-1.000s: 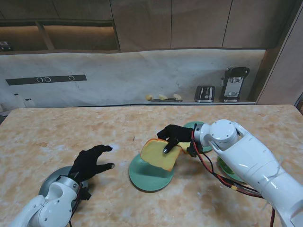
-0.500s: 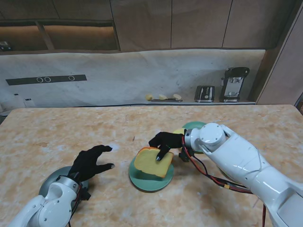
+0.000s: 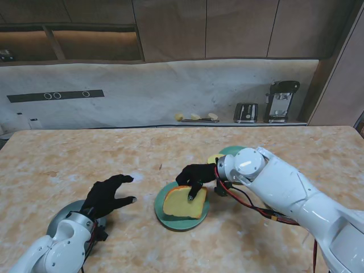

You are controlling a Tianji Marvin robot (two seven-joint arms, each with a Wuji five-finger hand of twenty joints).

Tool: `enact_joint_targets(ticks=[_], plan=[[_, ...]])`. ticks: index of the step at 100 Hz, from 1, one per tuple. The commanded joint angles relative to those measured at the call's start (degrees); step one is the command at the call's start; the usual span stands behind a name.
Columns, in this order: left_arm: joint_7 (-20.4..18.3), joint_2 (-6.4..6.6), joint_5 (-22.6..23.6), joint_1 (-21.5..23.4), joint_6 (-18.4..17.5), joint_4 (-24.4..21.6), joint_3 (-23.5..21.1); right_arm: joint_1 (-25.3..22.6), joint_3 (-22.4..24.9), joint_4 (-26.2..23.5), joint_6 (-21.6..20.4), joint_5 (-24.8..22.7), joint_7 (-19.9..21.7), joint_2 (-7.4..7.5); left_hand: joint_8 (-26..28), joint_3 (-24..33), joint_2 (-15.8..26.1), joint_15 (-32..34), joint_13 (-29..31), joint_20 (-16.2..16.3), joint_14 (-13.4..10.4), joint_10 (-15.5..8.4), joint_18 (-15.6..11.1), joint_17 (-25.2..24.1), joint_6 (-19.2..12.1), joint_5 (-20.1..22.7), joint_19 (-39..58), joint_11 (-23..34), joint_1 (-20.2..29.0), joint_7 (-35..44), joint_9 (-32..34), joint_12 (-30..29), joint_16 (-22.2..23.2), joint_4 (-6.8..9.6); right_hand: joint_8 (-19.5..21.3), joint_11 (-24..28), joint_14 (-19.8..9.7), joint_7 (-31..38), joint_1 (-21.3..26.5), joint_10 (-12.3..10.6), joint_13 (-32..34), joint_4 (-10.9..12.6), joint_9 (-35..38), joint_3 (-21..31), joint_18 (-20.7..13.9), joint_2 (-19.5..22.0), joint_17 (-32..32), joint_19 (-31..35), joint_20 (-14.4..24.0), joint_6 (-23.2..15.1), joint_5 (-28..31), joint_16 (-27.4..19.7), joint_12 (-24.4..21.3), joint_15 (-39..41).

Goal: Prepare sandwich (Bread, lettuce, and egg)

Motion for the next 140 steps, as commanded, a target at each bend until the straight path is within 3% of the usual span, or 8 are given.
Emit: enact_joint_targets(ticks=[1, 23, 41, 51, 63, 72, 114, 140], plan=[[-0.8, -0.03, 0.1, 0.5, 0.1, -0.3, -0.2, 0.6, -0.6, 0.6, -0.2, 0.0, 0.8, -0.67, 0.4, -0.8, 1.2, 0.1, 0.4, 0.8, -1.0, -1.5, 0.2, -0.3, -1.1, 0.5, 0.1, -0.1, 1.4, 1.0, 0.4, 0.5, 0.7, -0.48, -4.2, -0.5, 2.0, -3.4, 2.9, -1.8, -0.4, 3.2, -1.7, 4.9, -5.7, 2.2, -0.2, 1.4, 1.1, -6.2, -1.1, 1.0, -26.5, 0.4], [-0.6, -0.10, -0.1, 0.5, 0.4, -0.1, -0.2, 1.8, -2.4, 2.2, -2.5, -0.5, 0.5, -1.41, 0.4, -0.8, 1.3, 0.1, 0.3, 0.8, -1.0, -1.3, 0.2, -0.3, -1.2, 0.5, 0.2, -0.1, 1.5, 1.1, 0.6, 0.6, 0.7, -0.47, -10.1, -3.9, 0.1, -8.0, 1.7, -3.4, -4.7, 2.8, -5.9, -0.3, -9.7, 3.2, -3.2, 2.6, 1.3, -6.0, -5.4, 0.0, -29.9, -5.6], [-0.4, -0.16, -0.4, 0.6, 0.5, -0.1, -0.1, 2.6, -3.9, 2.1, -5.0, -1.5, 0.2, -1.15, 0.4, -0.8, 1.4, 0.2, 0.4, 0.8, -1.0, -1.3, 0.2, -0.3, -1.2, 0.5, 0.2, 0.0, 1.5, 1.1, 0.7, 0.6, 0.7, -0.48, -13.4, -5.3, -2.6, -16.1, -0.1, -5.5, -10.6, 4.6, -12.6, -1.5, -11.6, 5.0, -9.8, 2.0, 1.7, -4.8, -7.7, 0.2, -31.7, -10.2], [-0.3, -0.21, -0.6, 0.6, 0.5, 0.0, -0.2, 2.9, -4.5, 1.7, -5.5, -2.3, -0.2, -0.83, 0.5, -0.7, 1.5, 0.2, 0.3, 0.8, -0.9, -1.1, 0.1, -0.3, -1.1, 0.5, 0.2, 0.1, 1.5, 1.1, 0.8, 0.6, 0.7, -0.47, -13.6, -5.7, -3.5, -19.6, -1.4, -5.4, -12.0, 5.6, -14.9, -1.1, -12.1, 5.2, -10.1, 2.4, 2.1, -3.5, -8.7, 0.6, -32.1, -10.9], [-0.1, -0.23, -0.8, 0.6, 0.4, 0.1, -0.3, 2.9, -4.4, 1.5, -5.6, -2.7, -0.6, -0.67, 0.5, -0.8, 1.6, 0.2, 0.3, 0.8, -0.9, -1.2, 0.2, -0.3, -1.1, 0.6, 0.3, 0.0, 1.5, 1.1, 0.8, 0.6, 0.7, -0.48, -8.8, -8.1, -5.3, -26.5, -4.5, -5.0, -14.6, 8.5, -18.2, -0.7, -12.4, 6.1, -10.7, 2.1, 1.9, -1.5, -10.6, 0.5, -35.1, -13.4], [-0.2, -0.21, -0.8, 0.7, 0.2, 0.1, -0.4, 2.7, -3.9, 0.9, -5.6, -3.5, -1.5, -0.28, 0.5, -0.8, 1.6, 0.2, 0.3, 0.8, -1.0, -1.2, 0.2, -0.3, -1.1, 0.6, 0.3, 0.0, 1.5, 1.1, 0.8, 0.6, 0.7, -0.48, -9.3, -8.8, -5.7, -27.9, -6.4, -5.1, -16.8, 8.3, -20.1, -1.4, -12.5, 5.5, -12.9, 1.7, 2.1, -1.5, -12.0, 0.1, -35.6, -14.8], [0.4, -0.36, -1.4, 1.0, -0.5, 0.2, -0.7, 0.3, -1.1, -6.8, -4.6, -12.2, -7.2, 3.73, 0.4, -1.2, 1.6, 0.1, 0.2, 0.8, -1.0, -1.2, 0.2, -0.3, -1.1, 0.5, 0.3, -0.1, 1.0, 1.0, 0.7, 0.6, 0.7, -0.53, -14.7, -14.2, -7.1, -32.5, -14.3, -7.0, -28.0, 5.6, -26.9, -4.5, -9.2, 6.7, -27.1, -9.0, 1.5, -3.2, -19.5, -5.5, -40.6, -26.4], [0.6, -0.42, -1.7, 1.3, -1.1, 0.0, -0.7, -3.0, 3.7, -11.8, -2.6, -17.5, -9.0, 6.10, 0.3, -1.4, 1.6, 0.1, 0.2, 0.8, -1.0, -1.2, 0.2, -0.4, -1.2, 0.5, 0.2, -0.1, 0.7, 0.7, 0.8, 0.6, 0.7, -0.52, -16.2, -15.2, -7.4, -33.6, -16.9, -6.7, -29.9, 5.4, -29.1, -5.7, -8.7, 9.0, -28.6, -11.9, 0.2, -3.0, -22.5, -7.0, -41.6, -28.5]])
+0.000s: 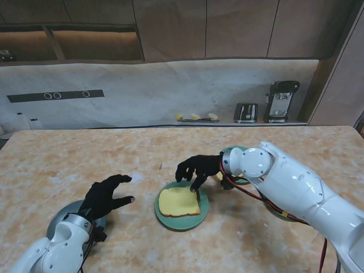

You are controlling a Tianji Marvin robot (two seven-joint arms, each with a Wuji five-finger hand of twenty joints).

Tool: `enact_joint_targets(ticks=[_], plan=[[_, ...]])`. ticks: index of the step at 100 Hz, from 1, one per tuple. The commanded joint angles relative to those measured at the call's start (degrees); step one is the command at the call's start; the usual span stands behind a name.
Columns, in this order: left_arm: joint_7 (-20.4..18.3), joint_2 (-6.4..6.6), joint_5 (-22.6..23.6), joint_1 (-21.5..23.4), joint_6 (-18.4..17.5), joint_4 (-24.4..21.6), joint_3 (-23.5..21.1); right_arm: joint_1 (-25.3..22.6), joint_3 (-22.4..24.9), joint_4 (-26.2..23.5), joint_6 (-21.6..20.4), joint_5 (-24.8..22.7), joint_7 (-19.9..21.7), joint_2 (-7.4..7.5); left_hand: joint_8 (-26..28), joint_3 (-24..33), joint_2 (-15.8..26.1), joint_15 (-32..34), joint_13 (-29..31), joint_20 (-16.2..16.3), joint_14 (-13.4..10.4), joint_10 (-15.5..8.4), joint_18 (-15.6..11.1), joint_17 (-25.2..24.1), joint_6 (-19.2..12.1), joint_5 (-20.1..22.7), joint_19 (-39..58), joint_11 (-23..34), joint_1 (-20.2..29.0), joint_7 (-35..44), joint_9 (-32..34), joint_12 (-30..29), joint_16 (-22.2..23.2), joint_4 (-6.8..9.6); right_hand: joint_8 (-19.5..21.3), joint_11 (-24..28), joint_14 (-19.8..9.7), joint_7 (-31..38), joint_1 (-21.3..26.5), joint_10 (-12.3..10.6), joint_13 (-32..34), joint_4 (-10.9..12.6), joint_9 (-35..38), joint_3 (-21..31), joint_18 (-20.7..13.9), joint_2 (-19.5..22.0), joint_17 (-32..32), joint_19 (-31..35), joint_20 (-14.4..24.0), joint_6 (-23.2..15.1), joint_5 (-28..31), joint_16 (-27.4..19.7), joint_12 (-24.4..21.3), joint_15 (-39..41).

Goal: Prepare sandwich (Bread, lettuce, and egg)

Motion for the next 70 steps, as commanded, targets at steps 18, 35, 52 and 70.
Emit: enact_joint_targets(ticks=[18, 35, 52, 70], plan=[[-0.5, -0.21, -0.2, 0.5, -0.7, -0.1, 0.3, -6.1, 6.8, -5.7, 2.0, -7.3, -2.8, 2.23, 0.4, -1.5, 1.6, 0.1, 0.2, 0.8, -1.0, -1.3, 0.3, -0.3, -0.8, 0.3, 0.2, -0.2, 0.4, 0.6, 0.5, 0.5, 0.7, -0.54, -0.8, 0.4, -1.1, 0.3, -1.9, -1.0, 0.0, -1.0, 0.1, -0.5, 0.7, 1.2, -0.2, -0.8, -1.0, -0.4, -0.3, -1.0, -41.4, 0.2], [-0.1, -0.26, -0.5, 0.2, -1.5, 0.3, 0.6, -14.7, 17.2, -12.5, 3.5, -18.0, -7.6, 3.68, 0.3, -1.8, 1.5, 0.1, 0.1, 0.9, -1.0, -1.3, 0.3, -0.3, -0.9, 0.2, 0.3, -0.3, -0.3, 0.5, 0.3, 0.6, 0.7, -0.59, -0.7, 1.4, -0.7, 1.2, -2.6, -0.9, 1.6, -1.5, 2.0, 0.5, 1.5, 0.0, 0.4, -1.6, -2.2, 0.2, 0.4, -1.3, -41.2, 0.7], [-0.3, -0.24, -1.0, -0.2, -2.0, 0.6, 1.1, -22.5, 27.6, -18.0, 2.9, -27.9, -9.2, 5.06, 0.3, -2.4, 1.7, -0.2, -0.2, 0.9, -1.0, -1.1, 0.3, -0.3, -0.7, -0.1, 0.3, -0.5, -2.6, 0.2, 0.0, 0.5, 0.6, -0.82, -0.9, 1.5, -0.5, 1.4, -3.0, -0.9, 2.1, -2.1, 3.0, 0.6, 2.5, -1.0, -0.7, -3.7, -4.2, 0.6, 0.9, -1.6, -41.1, 0.8], [-0.7, -0.20, -1.5, -0.6, -2.0, 0.8, 1.5, -29.4, 37.9, -22.1, -0.7, -34.8, -8.9, 6.18, 0.1, -2.3, 1.8, -0.4, -0.3, 0.5, -1.1, -1.2, 0.2, -0.4, -0.6, -0.1, -0.4, -0.7, -3.6, -0.2, -0.1, 0.4, 0.5, -0.89, -1.0, 1.4, -0.8, 1.5, -2.4, -1.2, 2.2, -2.5, 3.4, 2.0, 3.1, -3.1, -1.3, -7.3, -7.6, 0.3, 1.2, -2.2, -41.1, -0.1]])
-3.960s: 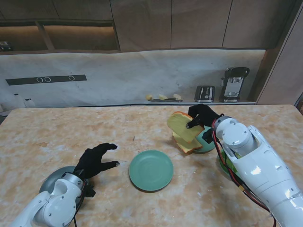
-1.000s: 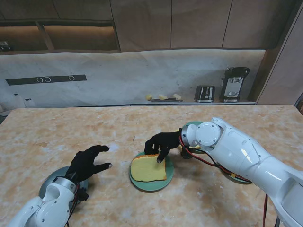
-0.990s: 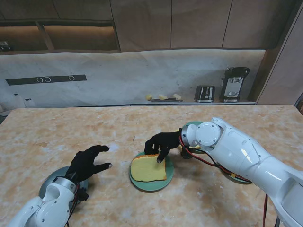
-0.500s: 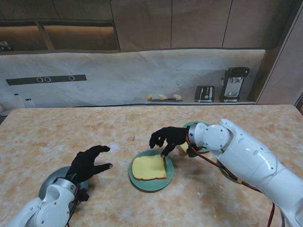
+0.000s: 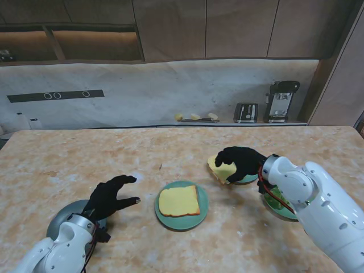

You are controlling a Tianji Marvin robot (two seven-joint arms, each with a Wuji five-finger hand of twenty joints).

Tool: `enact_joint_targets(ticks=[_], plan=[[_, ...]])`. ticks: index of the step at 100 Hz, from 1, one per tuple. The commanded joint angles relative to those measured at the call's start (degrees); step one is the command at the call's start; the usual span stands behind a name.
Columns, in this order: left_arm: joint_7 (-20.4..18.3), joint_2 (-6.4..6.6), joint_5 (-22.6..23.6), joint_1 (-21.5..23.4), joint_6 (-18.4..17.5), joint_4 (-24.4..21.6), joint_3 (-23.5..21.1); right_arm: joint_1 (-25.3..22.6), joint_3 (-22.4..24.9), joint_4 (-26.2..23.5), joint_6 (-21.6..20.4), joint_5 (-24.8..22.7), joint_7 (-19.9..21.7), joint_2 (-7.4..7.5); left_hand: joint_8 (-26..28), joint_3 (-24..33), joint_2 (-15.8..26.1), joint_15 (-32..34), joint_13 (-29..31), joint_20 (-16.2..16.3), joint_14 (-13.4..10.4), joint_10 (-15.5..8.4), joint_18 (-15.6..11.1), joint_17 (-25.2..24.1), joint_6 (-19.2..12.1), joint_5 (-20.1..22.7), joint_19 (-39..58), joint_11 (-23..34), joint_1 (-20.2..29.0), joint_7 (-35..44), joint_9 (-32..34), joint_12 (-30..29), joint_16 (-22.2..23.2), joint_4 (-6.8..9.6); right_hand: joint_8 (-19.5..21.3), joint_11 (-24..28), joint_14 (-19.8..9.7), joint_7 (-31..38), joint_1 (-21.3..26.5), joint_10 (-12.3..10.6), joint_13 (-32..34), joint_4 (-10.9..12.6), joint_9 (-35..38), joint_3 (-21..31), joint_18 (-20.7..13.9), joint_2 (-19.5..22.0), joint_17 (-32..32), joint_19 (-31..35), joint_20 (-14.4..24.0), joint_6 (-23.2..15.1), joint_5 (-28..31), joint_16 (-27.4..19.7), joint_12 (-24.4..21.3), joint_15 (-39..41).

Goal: Prepare sandwich (Bread, lettuce, and egg)

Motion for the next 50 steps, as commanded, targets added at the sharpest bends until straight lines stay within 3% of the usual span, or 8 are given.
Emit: enact_joint_targets(ticks=[1, 26, 50], plan=[[-1.0, -0.16, -0.1, 0.0, 0.0, 0.1, 0.2, -2.0, 1.6, -0.4, -0.3, -1.3, 0.7, 1.70, 0.1, -0.9, 1.1, -0.4, -0.3, 0.4, -1.1, -1.2, 0.2, -0.4, -0.6, 0.0, -0.4, -0.6, -0.6, -0.2, -0.1, 0.4, 0.5, -0.89, -0.5, 0.5, -0.8, 0.8, -1.0, -1.2, 0.7, -1.8, 1.5, 1.4, 0.3, -2.8, -0.8, -1.5, -2.0, 0.2, 0.9, -1.5, -41.1, -0.9], [-1.5, -0.07, -0.3, -0.4, 0.1, 0.1, 0.7, -9.7, 12.6, -3.2, -3.8, -11.1, -2.7, 2.07, 0.1, -0.8, 1.3, -0.6, -0.4, 0.2, -1.0, -1.1, 0.5, -0.5, -0.6, 0.1, -0.8, -0.7, -1.0, -0.6, -0.1, 0.4, 0.5, -0.92, -0.3, 0.9, -0.8, 1.5, -0.5, -1.2, 0.9, -2.0, 1.5, 2.4, 0.1, -4.2, -1.2, -3.2, -4.1, 0.2, 1.0, -2.1, -40.9, -1.5], [-1.8, -0.02, -0.4, -0.7, -0.1, 0.2, 0.8, -16.5, 19.7, -3.9, -1.5, -18.6, -8.9, 1.68, 0.1, -0.7, 1.5, -0.6, -0.4, 0.3, -0.9, -0.9, 0.5, -0.5, -0.6, 0.1, -0.7, -0.8, -0.9, -0.8, -0.1, 0.4, 0.5, -0.92, -0.2, 0.9, -0.7, 1.4, -0.6, -1.1, -0.2, -2.2, 0.7, 2.5, 0.1, -4.6, -2.0, -3.1, -4.8, 0.4, 0.1, -2.1, -40.9, -1.6]])
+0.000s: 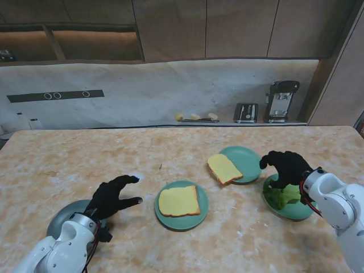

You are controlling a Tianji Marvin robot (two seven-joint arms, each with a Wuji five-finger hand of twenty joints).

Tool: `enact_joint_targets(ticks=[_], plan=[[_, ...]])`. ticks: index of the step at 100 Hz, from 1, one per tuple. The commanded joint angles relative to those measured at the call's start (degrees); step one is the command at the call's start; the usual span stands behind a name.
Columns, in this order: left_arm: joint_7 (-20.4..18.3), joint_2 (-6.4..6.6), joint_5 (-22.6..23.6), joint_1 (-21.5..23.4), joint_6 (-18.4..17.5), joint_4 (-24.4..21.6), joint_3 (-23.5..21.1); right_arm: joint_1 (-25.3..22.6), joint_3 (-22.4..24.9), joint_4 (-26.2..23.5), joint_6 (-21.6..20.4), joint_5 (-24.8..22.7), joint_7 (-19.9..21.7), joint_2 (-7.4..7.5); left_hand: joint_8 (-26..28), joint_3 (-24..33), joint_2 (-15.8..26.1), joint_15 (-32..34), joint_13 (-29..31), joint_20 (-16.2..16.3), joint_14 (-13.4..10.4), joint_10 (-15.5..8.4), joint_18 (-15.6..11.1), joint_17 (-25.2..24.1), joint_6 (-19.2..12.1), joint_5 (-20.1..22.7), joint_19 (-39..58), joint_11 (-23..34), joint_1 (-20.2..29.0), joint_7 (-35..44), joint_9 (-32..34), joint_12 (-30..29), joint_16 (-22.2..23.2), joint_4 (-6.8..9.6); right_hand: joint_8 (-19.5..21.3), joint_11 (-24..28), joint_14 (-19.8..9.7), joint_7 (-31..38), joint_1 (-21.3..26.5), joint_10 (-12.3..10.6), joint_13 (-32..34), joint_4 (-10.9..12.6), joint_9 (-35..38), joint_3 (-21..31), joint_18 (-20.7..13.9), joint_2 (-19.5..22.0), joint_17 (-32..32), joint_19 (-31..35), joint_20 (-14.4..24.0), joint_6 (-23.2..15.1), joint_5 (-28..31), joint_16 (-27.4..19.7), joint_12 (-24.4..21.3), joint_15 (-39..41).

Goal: Prepare sandwich (Bread, lettuce, and egg)

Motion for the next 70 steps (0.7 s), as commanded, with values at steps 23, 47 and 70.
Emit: enact_joint_targets(ticks=[23, 47, 70], plan=[[-0.8, -0.05, -0.2, 0.0, -0.4, 0.1, 0.2, -4.3, 2.8, 2.8, 5.3, -2.0, -0.9, 0.17, 0.2, -0.7, 1.6, -0.6, -0.4, 0.4, -1.0, -0.9, 0.4, -0.4, -0.6, 0.3, -0.7, -0.7, -0.8, -0.9, -0.1, 0.4, 0.5, -0.93, -0.3, 1.0, -0.9, 0.7, -0.6, -1.2, -2.3, -1.8, -0.9, 1.3, -0.4, -3.5, -2.8, -0.7, -1.3, 0.4, -1.8, -1.3, -40.8, -0.8], [-0.4, -0.07, 0.2, 0.5, -0.9, -0.3, 0.2, -3.2, 2.1, 7.4, 6.1, -3.3, -5.3, 0.14, 0.3, -0.8, 1.6, -0.5, -0.3, 0.5, -1.0, -0.9, 0.4, -0.4, -0.5, 0.3, -0.6, -0.6, -0.7, -0.8, 0.0, 0.5, 0.6, -0.94, -0.3, 1.5, -1.6, 0.7, -1.1, -1.5, -6.7, -2.5, -5.8, 2.0, -1.8, -5.1, -6.1, -1.3, -1.7, -0.6, -7.0, -1.0, -40.7, -0.5], [-0.6, 0.01, 0.9, 1.0, -0.8, -0.9, -0.1, -2.4, 2.3, 8.9, 4.9, -1.4, -1.7, 0.56, 0.4, -0.7, 1.9, -0.4, -0.2, 0.5, -0.8, -1.0, 0.4, -0.4, -0.5, 0.7, -0.6, -0.7, -0.7, -0.6, 0.0, 0.5, 0.6, -0.96, -2.5, -0.3, -3.6, -2.5, -2.0, -3.1, -13.9, -2.1, -13.3, 3.3, -3.4, -6.0, -12.6, -6.9, -3.0, -3.0, -15.3, -1.8, -42.0, -2.4]])
